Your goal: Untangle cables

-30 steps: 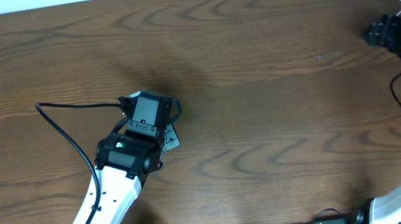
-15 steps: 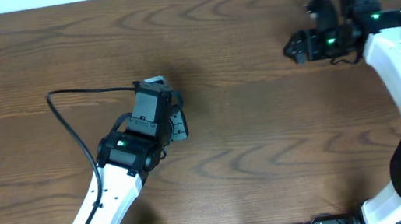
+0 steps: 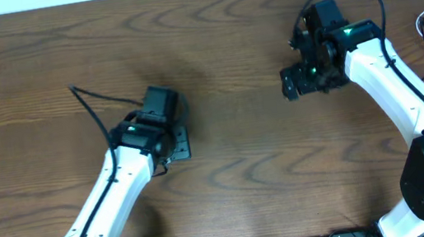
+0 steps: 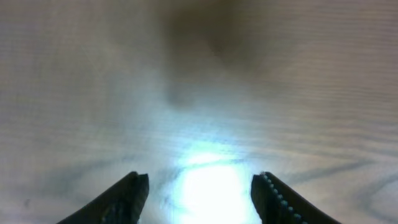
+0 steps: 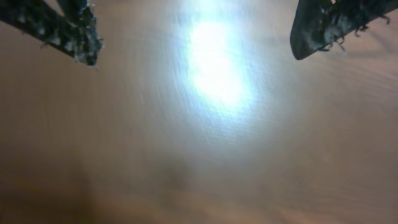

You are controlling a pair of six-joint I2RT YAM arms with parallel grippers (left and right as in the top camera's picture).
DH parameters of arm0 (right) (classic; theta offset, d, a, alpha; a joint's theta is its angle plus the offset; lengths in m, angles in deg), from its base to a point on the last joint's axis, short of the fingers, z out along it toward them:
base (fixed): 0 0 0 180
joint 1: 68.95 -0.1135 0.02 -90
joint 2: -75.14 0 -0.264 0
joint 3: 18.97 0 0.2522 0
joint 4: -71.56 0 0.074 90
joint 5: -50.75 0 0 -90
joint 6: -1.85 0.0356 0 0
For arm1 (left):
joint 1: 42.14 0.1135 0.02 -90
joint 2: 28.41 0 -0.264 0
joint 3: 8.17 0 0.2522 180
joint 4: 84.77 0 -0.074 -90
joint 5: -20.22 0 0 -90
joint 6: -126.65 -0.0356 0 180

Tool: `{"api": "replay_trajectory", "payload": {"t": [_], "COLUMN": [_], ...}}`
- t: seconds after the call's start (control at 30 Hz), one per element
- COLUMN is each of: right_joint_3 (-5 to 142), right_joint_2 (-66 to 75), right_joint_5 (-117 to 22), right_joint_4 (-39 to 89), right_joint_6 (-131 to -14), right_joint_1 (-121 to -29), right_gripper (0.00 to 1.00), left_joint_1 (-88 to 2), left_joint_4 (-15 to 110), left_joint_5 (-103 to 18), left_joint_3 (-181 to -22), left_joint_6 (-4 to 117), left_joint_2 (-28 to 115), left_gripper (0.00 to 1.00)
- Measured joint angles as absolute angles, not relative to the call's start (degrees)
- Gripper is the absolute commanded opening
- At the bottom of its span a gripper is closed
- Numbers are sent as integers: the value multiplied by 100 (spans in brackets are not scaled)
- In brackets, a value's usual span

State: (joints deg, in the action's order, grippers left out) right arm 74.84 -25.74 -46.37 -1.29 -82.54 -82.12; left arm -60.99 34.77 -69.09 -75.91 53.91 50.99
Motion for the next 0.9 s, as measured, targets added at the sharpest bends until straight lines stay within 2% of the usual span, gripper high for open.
{"api": "replay_trajectory", "payload": {"t": [0.17,0.27,0.43,0.53,0.57,0.9], "right_joint_3": [7442,7331,6520,5832,5633,4111], "right_joint_2": [-2574,-2570,-2299,-1739,-1521,1537], "right_joint_5": [-4558,-4558,-4573,-4593,-4593,-4593], "right_joint_4": [-1093,-1132,-571,-160,-26,1556], "right_joint_6": [-8031,-7985,-7933,-7913,-7909,-7775], "right_joint_1": [-8203,-8203,-8205,-8203,-8203,-8203], "right_gripper": [99,99,99,99,99,99], "left_joint_1": [-5420,-5365,-5365,-5365,-5365,-5365], "left_joint_4": [2531,2271,2369,2481,2520,2772], "left_joint_5": [-6382,-6146,-5956,-5936,-5936,-5956], "left_joint_3": [-7602,-7599,-7449,-7162,-7075,-6609], "left_joint_6": [5345,5050,4818,4790,4772,4729], "left_joint_2": [5099,5070,4522,3851,3630,590], "left_gripper": [73,84,86,87,98,98]}}
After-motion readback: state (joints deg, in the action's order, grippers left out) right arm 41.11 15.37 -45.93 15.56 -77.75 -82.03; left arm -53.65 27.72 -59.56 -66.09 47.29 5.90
